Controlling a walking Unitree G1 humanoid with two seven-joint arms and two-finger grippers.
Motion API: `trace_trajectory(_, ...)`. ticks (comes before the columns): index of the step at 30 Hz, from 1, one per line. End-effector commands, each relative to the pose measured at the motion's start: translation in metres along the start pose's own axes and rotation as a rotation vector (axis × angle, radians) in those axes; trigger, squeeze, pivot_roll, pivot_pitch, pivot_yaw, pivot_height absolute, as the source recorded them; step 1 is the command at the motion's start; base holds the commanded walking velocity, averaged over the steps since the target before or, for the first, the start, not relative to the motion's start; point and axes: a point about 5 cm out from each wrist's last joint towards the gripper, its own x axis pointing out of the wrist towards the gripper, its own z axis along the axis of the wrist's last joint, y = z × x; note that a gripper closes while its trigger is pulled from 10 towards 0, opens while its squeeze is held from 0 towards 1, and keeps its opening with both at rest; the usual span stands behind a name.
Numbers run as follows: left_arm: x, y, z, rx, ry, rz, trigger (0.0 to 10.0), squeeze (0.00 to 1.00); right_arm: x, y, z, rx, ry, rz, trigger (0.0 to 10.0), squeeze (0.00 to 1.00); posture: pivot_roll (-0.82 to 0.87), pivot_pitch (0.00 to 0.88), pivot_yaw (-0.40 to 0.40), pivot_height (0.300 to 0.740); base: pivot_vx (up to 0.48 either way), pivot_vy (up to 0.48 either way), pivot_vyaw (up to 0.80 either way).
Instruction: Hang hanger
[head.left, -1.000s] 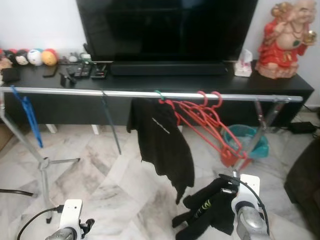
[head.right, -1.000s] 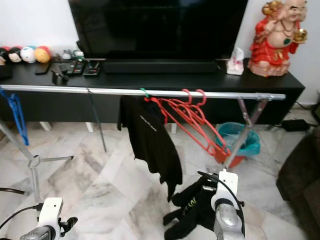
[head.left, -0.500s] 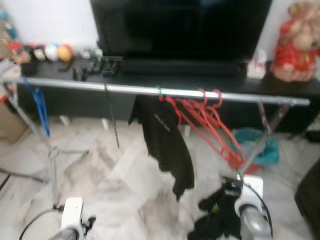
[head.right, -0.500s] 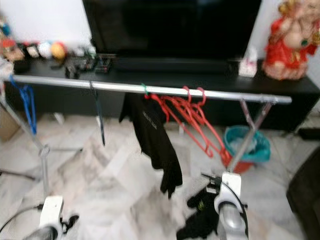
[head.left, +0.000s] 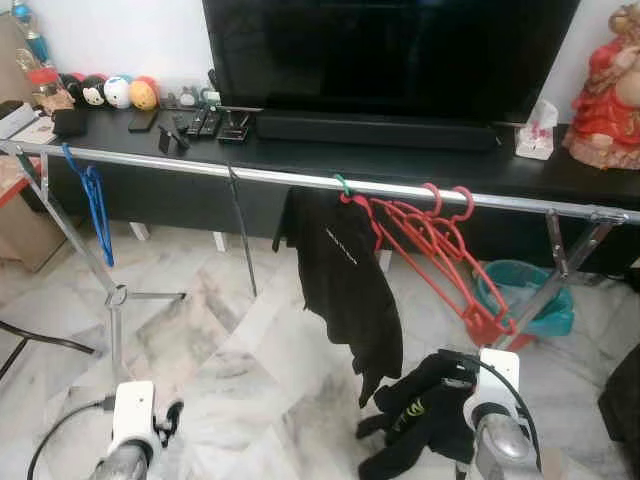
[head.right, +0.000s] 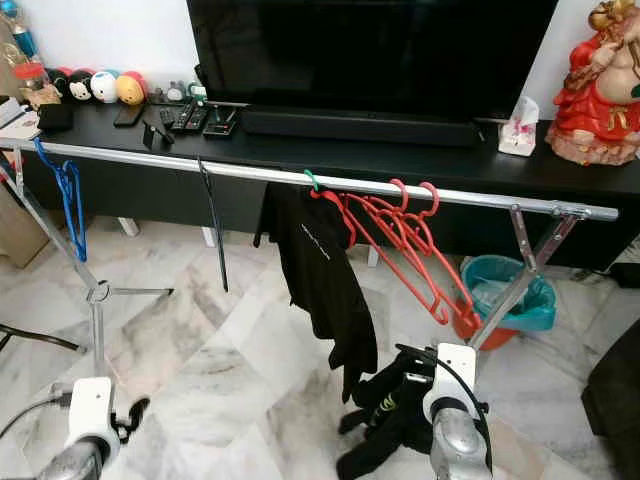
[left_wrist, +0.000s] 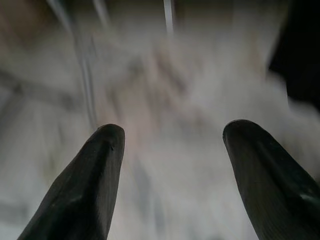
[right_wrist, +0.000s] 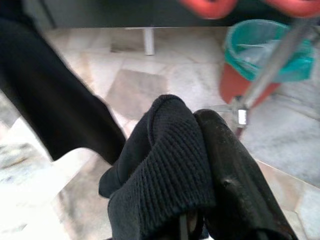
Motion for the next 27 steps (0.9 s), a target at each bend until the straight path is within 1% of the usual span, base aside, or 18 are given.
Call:
trace_trajectory(1,0.009,0.006,0.036,0.070,-0.137,0.005,10.0,0.00,-0.001,0.000,-0.005,-0.010,0.033,0.008,10.0,0.00,0.07,0.000,-0.015,0.740,0.000,0.000,0.00)
trace_trajectory(3,0.008,0.002,0.047,0.062,-0.194,0.009,10.0,0.00,-0.003,-0.001,-0.012,-0.026,0.063,0.011,10.0,0.00,0.07,0.000,-0.016,0.740,0.000,0.000,0.00)
trace_trajectory(5,0.006,0.000,0.060,0.033,-0.269,0.017,10.0,0.00,-0.006,-0.002,-0.019,-0.028,0.093,0.011,10.0,0.00,0.07,0.000,-0.017,0.740,0.000,0.000,0.00)
trace_trajectory(6,0.002,-0.001,0.071,0.009,-0.340,0.013,10.0,0.00,-0.008,-0.002,-0.025,-0.032,0.119,0.011,10.0,0.00,0.07,0.000,-0.019,0.740,0.000,0.000,0.00)
trace_trajectory(7,0.000,-0.002,0.076,0.002,-0.370,0.008,10.0,0.00,-0.009,-0.003,-0.027,-0.035,0.129,0.011,10.0,0.00,0.07,0.000,-0.019,0.740,0.000,0.000,0.00)
trace_trajectory(8,-0.003,-0.003,0.086,-0.007,-0.418,-0.001,10.0,0.00,-0.010,-0.004,-0.031,-0.043,0.146,0.009,10.0,0.00,0.07,0.000,-0.022,0.740,0.000,0.000,0.00)
trace_trajectory(10,-0.003,-0.003,0.086,-0.007,-0.418,-0.001,10.0,0.00,-0.010,-0.004,-0.031,-0.043,0.146,0.009,10.0,0.00,0.07,0.000,-0.022,0.740,0.000,0.000,0.00)
trace_trajectory(11,-0.005,-0.003,0.091,-0.010,-0.433,-0.002,10.0,0.00,-0.011,-0.004,-0.032,-0.047,0.152,0.009,10.0,0.00,0.07,0.000,-0.022,0.740,0.000,0.000,0.00)
trace_trajectory(12,-0.010,-0.005,0.106,-0.023,-0.481,-0.015,10.0,0.00,-0.011,-0.004,-0.035,-0.052,0.171,0.011,10.0,0.00,0.08,0.000,-0.025,0.740,0.000,0.000,0.00)
trace_trajectory(13,-0.012,-0.007,0.111,-0.029,-0.495,-0.024,10.0,0.00,-0.011,-0.004,-0.035,-0.052,0.177,0.011,10.0,0.00,0.08,0.000,-0.025,0.740,0.000,0.000,0.00)
trace_trajectory(15,-0.013,-0.009,0.115,-0.031,-0.503,-0.036,10.0,0.00,-0.011,-0.004,-0.036,-0.051,0.184,0.012,10.0,0.00,0.08,0.000,-0.026,0.740,0.000,0.000,0.00)
trace_trajectory(17,-0.016,-0.014,0.114,-0.034,-0.495,-0.052,10.0,0.00,-0.011,-0.001,-0.036,-0.048,0.193,0.017,10.0,0.00,0.08,0.000,-0.027,0.740,0.000,0.000,0.00)
trace_trajectory(18,-0.016,-0.014,0.114,-0.034,-0.495,-0.052,10.0,0.00,-0.011,-0.001,-0.036,-0.048,0.193,0.017,10.0,0.00,0.08,0.000,-0.027,0.740,0.000,0.000,0.00)
trace_trajectory(20,-0.019,-0.021,0.109,-0.039,-0.475,-0.064,10.0,0.00,-0.008,0.005,-0.033,-0.030,0.187,0.023,10.0,0.00,0.08,0.000,-0.028,0.740,0.000,0.000,0.00)
trace_trajectory(21,-0.021,-0.027,0.108,-0.046,-0.472,-0.082,10.0,0.00,-0.007,0.011,-0.030,-0.029,0.184,0.035,10.0,0.00,0.08,0.000,-0.030,0.740,0.000,0.000,0.00)
trace_trajectory(24,-0.023,-0.031,0.111,-0.055,-0.479,-0.096,10.0,0.00,-0.007,0.016,-0.033,-0.037,0.201,0.045,10.0,0.00,0.08,0.000,-0.031,0.740,0.165,0.000,0.00)
trace_trajectory(26,-0.022,-0.031,0.113,-0.059,-0.484,-0.093,10.0,0.00,-0.008,0.017,-0.034,-0.034,0.208,0.044,10.0,0.00,0.08,0.000,-0.032,0.740,0.292,0.000,0.00)
trace_trajectory(27,-0.023,-0.032,0.120,-0.067,-0.500,-0.096,10.0,0.00,-0.010,0.017,-0.038,-0.034,0.221,0.045,10.0,0.00,0.09,0.000,-0.033,0.740,0.300,0.000,0.00)
